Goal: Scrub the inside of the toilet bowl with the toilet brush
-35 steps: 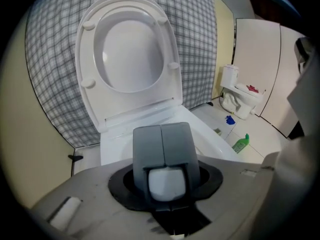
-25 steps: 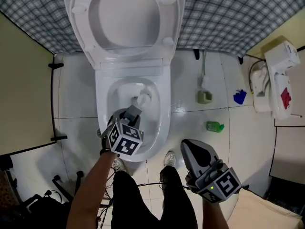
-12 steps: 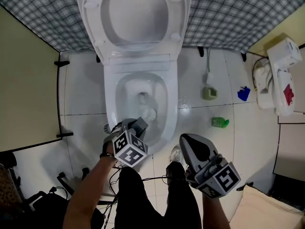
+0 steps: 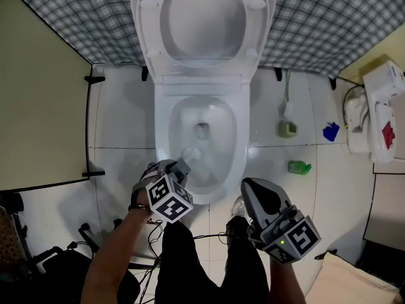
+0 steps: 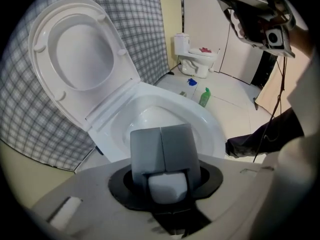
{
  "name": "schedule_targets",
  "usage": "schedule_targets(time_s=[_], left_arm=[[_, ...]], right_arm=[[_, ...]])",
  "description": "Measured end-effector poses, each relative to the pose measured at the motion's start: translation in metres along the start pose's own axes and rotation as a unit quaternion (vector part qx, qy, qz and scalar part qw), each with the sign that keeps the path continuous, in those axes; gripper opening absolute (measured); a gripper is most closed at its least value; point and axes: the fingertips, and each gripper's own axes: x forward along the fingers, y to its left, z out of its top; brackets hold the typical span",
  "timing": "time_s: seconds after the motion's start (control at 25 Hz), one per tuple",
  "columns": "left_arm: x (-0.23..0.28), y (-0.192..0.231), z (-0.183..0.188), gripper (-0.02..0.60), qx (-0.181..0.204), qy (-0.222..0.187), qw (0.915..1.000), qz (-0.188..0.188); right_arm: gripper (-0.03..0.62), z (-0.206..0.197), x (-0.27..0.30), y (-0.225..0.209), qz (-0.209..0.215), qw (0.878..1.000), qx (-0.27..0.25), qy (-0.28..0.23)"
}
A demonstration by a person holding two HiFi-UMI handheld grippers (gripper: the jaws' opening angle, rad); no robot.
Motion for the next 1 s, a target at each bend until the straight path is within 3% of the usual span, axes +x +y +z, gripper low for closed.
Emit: schedule_targets(time_s=[0.16,0.48,0.6,0.84,1.0], left_arm=[[0.001,0.025,0.003,0.167,-0.023,0.006,0.9992,0.032],[0.010,0.085,0.035,0.167,-0.030,-0.006,0.9926,0.118],[0.015,0.088,0.042,0.167,-0.015,0.009,0.9949,0.099],[0.015,0.047,0.028,0.166,0.049,0.058,0.9963,0.041],[0.005,0.024,0.017,0.164,0.056,0.074,0.9957,0.001]], right_arm=[[0.000,0.000,0.002,-0.002,-0.001,1.000,0.000,-0.001],[0.000,-0.001,-0.004,-0.023,-0.012,1.000,0.008,0.001],[0.000,-0.001,-0.007,-0.031,-0.019,1.000,0.013,-0.005],[0.000,-0.007,-0.020,-0.038,-0.032,0.999,0.029,-0.008],[0.000,-0.001,-0.023,-0.040,-0.031,0.999,0.026,-0.011]])
